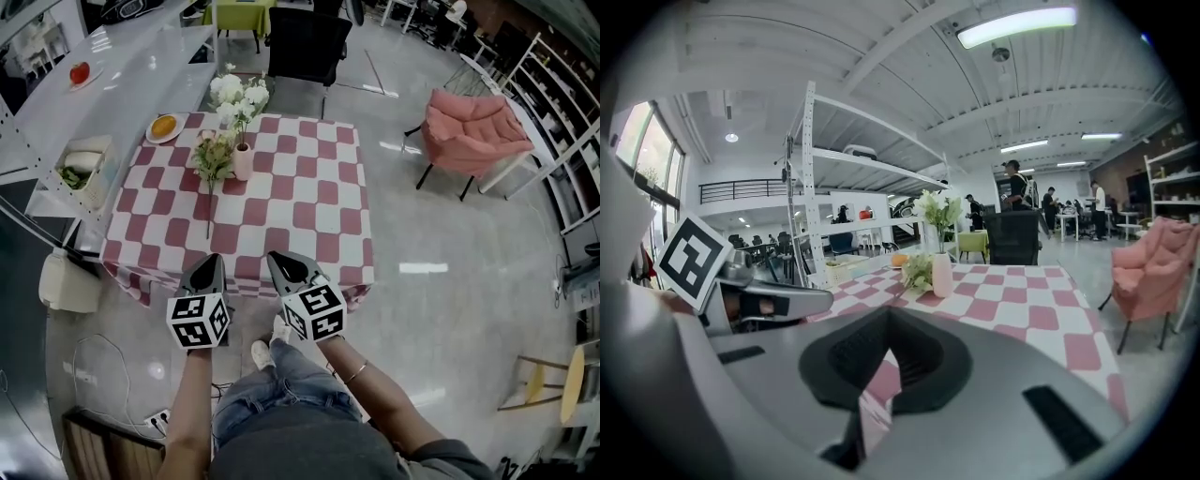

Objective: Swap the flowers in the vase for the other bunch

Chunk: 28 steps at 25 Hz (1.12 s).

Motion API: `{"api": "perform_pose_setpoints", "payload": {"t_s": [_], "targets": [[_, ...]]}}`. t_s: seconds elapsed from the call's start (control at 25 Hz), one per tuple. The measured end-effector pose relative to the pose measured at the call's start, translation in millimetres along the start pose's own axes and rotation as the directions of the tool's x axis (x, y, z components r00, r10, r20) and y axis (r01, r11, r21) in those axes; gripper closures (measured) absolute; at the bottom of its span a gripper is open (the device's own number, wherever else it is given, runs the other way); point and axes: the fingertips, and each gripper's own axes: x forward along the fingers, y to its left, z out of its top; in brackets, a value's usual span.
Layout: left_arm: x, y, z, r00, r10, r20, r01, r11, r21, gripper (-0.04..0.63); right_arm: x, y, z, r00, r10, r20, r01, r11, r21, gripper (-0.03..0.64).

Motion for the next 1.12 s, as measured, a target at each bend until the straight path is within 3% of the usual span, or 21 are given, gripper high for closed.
{"api": "perform_pose_setpoints", "payload": {"t_s": [1.12], "targets": [[-36, 12, 3, 0.999, 0.014, 0.048, -0.014, 1.0, 0.009, 0.578, -7, 17, 10, 1.0, 0.025, 0.01, -0.025, 0.998, 0.06, 0.607]]}}
